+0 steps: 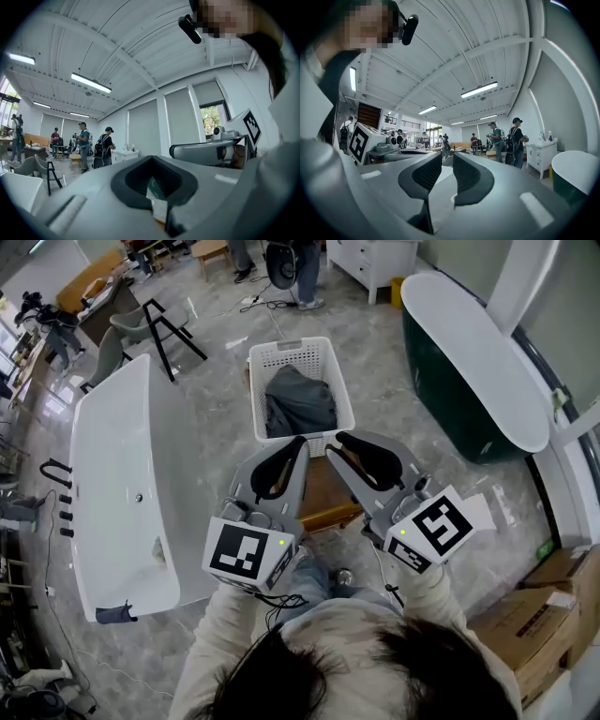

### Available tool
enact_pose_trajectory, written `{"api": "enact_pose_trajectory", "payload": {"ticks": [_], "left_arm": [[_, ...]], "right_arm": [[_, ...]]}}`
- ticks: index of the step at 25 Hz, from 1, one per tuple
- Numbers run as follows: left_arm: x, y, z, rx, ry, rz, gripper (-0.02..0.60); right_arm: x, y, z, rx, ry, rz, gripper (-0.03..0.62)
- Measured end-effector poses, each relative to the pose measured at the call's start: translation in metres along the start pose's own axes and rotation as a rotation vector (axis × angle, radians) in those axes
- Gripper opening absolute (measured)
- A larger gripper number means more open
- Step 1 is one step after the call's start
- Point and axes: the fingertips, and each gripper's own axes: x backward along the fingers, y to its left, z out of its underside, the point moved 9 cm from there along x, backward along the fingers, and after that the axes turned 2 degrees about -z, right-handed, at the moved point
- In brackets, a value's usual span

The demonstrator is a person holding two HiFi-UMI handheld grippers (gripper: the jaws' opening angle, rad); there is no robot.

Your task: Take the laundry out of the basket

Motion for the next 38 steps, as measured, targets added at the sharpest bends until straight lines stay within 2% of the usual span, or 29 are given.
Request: {"api": "enact_pose_trajectory", "payload": {"ticks": [9, 14, 21, 26, 32, 38], "left_arm": [[-0.034, 0.082, -0.002, 0.006, -0.001, 0.047, 0.003], [-0.049, 0.128, -0.009, 0.012, -0.038, 0.076, 0.006], [-0.093, 0.160, 0.006, -0.020, 0.004, 0.140, 0.028], [-0.135, 0.173, 0.025, -0.035, 0.080, 0.144, 0.032], [-0.190, 0.194, 0.063, -0.020, 0.225, 0.153, 0.037], [-0.231, 0.211, 0.118, -0.107, 0.421, 0.165, 0.044]], "right_arm": [[-0.081, -0.024, -0.010, 0.041, -0.007, 0.025, 0.100], [-0.122, -0.032, -0.019, 0.069, -0.008, 0.044, 0.103], [-0.159, -0.068, -0.012, 0.087, 0.060, 0.057, 0.114], [-0.184, -0.115, 0.004, 0.080, 0.126, 0.042, 0.121], [-0.215, -0.176, 0.041, 0.077, 0.285, 0.021, 0.141], [-0.237, -0.216, 0.101, 0.057, 0.468, -0.021, 0.161]]}}
